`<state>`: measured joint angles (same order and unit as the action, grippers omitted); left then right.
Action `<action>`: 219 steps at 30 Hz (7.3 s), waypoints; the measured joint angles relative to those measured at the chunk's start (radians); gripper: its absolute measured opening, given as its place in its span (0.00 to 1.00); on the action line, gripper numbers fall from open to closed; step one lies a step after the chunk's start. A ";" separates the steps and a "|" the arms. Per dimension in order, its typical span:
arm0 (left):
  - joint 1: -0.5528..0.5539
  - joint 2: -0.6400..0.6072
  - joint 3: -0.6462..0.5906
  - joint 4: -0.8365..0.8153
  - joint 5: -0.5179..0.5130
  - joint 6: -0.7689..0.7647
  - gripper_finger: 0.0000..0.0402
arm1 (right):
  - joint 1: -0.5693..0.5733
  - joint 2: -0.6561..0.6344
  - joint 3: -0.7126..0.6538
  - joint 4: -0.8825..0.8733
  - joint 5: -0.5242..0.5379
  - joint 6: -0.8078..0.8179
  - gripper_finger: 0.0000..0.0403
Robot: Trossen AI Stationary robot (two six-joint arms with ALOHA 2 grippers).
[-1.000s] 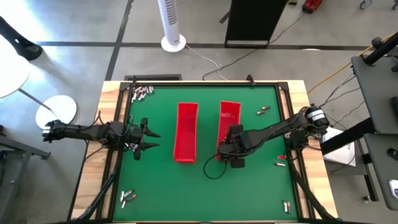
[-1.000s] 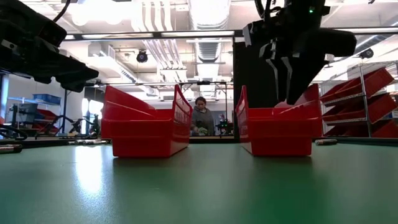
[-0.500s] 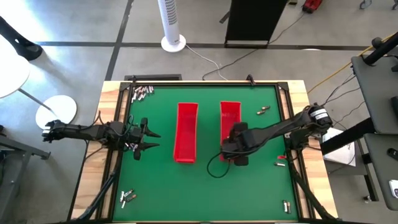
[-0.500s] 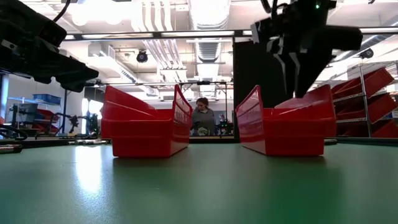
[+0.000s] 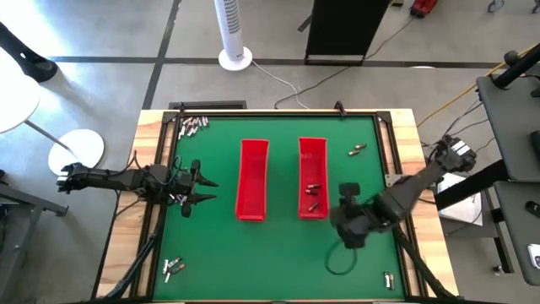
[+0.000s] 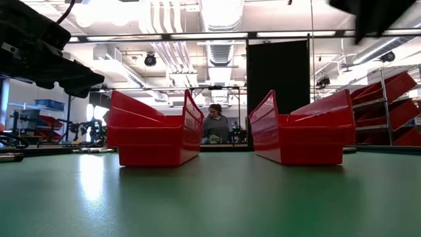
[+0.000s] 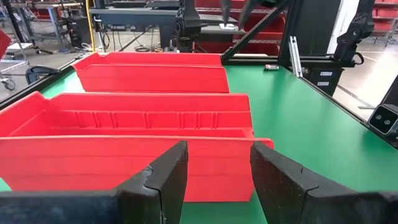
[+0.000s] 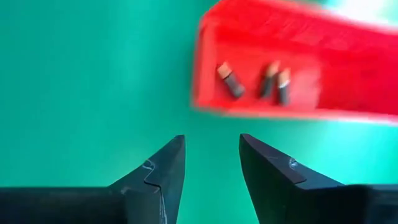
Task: Sort batteries
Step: Put the silver battery into the left red bin
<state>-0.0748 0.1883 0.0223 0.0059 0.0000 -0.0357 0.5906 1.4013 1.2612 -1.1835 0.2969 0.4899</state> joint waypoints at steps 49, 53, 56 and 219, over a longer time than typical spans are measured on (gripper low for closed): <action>0.000 0.000 0.000 0.000 0.000 0.000 0.39 | 0.057 -0.043 -0.664 0.226 -0.498 0.321 0.09; 0.000 0.000 0.000 0.000 0.000 0.000 0.39 | 0.057 -0.041 -0.651 0.220 -0.487 0.321 0.08; 0.000 0.000 0.000 0.000 0.000 0.000 0.39 | 0.057 -0.038 -0.612 0.241 -0.443 0.325 0.09; 0.000 0.000 0.000 0.000 0.000 0.000 0.39 | -0.342 0.024 -0.136 0.421 -0.029 -0.195 0.12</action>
<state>-0.0750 0.1883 0.0223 0.0061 0.0000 -0.0357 0.2486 1.4252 1.1255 -0.7630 0.2682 0.2948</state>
